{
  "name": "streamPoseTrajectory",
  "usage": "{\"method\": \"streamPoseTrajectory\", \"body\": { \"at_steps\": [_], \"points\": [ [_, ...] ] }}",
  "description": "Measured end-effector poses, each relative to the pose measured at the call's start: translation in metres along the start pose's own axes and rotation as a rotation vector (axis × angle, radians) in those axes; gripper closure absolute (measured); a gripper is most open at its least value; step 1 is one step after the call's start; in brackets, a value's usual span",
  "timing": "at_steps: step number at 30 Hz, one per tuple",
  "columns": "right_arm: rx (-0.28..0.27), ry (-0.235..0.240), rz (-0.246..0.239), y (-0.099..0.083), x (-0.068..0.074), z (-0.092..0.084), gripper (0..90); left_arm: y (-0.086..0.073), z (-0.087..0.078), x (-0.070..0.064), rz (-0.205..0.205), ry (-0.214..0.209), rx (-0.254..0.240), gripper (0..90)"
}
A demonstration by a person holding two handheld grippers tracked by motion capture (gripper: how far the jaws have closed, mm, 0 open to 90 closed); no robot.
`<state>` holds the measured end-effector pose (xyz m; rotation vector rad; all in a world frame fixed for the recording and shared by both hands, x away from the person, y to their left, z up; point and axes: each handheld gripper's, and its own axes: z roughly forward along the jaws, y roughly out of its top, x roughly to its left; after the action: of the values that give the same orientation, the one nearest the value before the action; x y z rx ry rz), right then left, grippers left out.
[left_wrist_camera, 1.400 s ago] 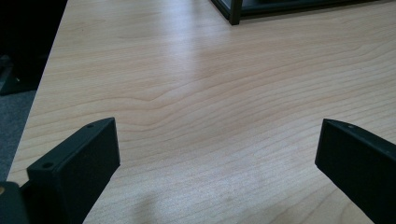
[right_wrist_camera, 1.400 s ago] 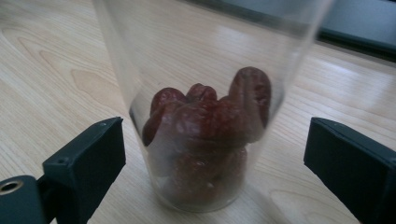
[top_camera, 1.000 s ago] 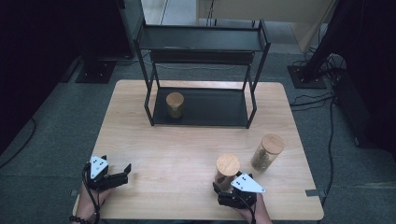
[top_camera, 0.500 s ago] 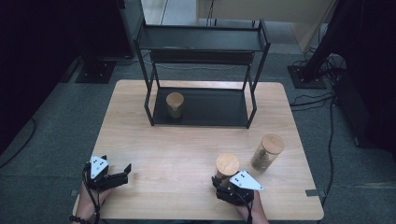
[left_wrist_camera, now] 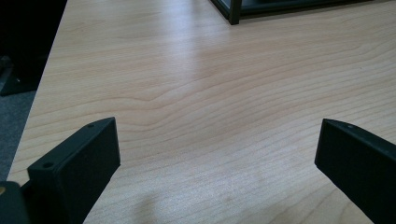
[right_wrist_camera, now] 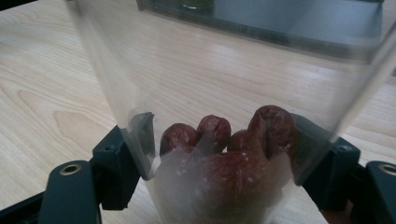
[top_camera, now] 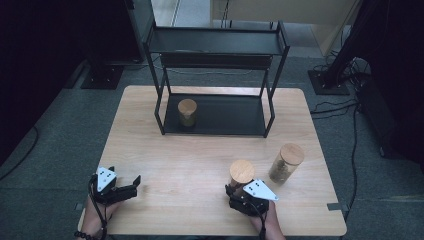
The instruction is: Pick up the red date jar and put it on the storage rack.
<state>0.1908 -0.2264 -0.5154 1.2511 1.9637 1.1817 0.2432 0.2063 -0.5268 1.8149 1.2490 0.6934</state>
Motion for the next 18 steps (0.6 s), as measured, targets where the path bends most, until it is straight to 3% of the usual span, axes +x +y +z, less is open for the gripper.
{"method": "streamPoseTrajectory", "body": {
  "at_steps": [18],
  "points": [
    [0.002, -0.078, 0.043, 0.012, 0.005, 0.023, 25.2, 0.0, 0.0, 0.0, 0.008, -0.002, -0.001, 0.1]
  ]
}}
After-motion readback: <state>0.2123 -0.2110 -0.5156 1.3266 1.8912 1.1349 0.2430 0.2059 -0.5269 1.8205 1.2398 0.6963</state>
